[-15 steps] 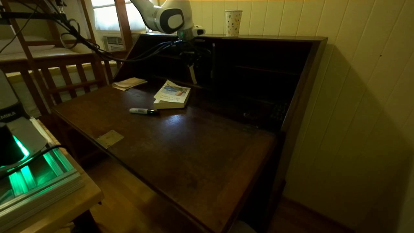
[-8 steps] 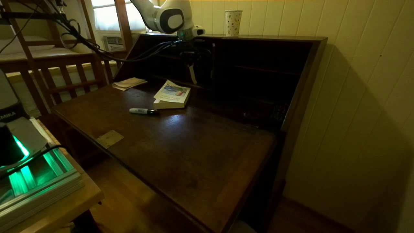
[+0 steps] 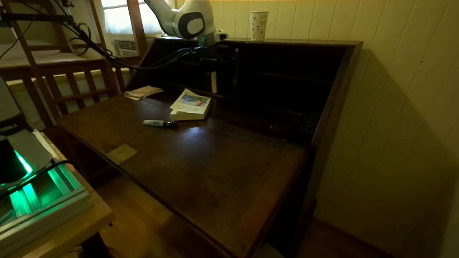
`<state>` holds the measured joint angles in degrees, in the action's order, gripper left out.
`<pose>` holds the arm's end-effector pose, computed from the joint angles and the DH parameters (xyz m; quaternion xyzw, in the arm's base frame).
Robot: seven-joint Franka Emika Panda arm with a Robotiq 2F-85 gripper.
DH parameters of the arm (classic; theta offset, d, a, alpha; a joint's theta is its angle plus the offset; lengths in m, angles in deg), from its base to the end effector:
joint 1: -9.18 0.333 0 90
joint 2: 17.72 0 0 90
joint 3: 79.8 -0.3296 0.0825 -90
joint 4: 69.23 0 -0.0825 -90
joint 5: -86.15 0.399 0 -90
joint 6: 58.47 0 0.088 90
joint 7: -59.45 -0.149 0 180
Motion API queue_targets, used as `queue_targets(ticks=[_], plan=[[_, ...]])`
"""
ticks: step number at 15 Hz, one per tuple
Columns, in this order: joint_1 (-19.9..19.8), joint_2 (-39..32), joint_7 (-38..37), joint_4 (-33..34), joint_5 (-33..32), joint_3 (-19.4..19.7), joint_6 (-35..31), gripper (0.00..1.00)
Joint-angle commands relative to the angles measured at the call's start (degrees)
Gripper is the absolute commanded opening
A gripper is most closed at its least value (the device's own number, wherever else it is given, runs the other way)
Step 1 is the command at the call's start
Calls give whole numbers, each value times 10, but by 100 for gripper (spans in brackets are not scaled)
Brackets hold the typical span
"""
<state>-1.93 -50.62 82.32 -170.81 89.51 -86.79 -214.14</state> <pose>0.7244 -0.0612 0.2397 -0.9741 -0.1206 -0.1910 0.0030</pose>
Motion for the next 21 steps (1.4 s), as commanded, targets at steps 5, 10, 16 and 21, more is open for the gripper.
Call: queue_targets(ticks=[5,10,16,21], plan=[[-1,-17,-1,15,2,-7,-37,100],[-1,-3,0,0,1,-13,-49,100],[48,45,-57,-35,-46,40,-27,100],[109,82,-152,-62,-106,102,9,100]])
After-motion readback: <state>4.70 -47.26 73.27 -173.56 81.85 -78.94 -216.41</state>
